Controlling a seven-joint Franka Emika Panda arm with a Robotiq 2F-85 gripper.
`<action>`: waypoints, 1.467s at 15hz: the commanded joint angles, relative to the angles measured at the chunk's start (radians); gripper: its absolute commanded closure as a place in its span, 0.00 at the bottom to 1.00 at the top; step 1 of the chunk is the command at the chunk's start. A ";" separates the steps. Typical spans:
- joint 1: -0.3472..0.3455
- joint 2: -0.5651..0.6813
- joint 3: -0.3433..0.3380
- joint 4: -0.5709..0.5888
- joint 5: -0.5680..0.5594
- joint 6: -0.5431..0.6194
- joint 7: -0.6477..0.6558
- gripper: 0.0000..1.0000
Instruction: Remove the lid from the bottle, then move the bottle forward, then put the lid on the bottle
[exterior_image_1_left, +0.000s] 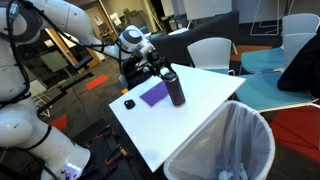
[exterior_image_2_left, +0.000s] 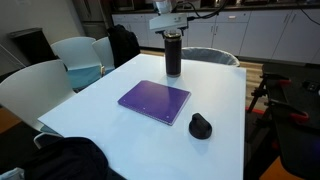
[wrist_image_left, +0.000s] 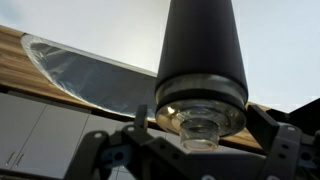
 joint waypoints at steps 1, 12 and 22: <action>0.013 0.023 -0.011 0.026 0.008 -0.006 0.035 0.00; 0.014 0.016 -0.004 0.039 0.044 -0.041 0.039 0.38; 0.042 -0.153 0.002 -0.059 0.068 -0.214 0.039 0.38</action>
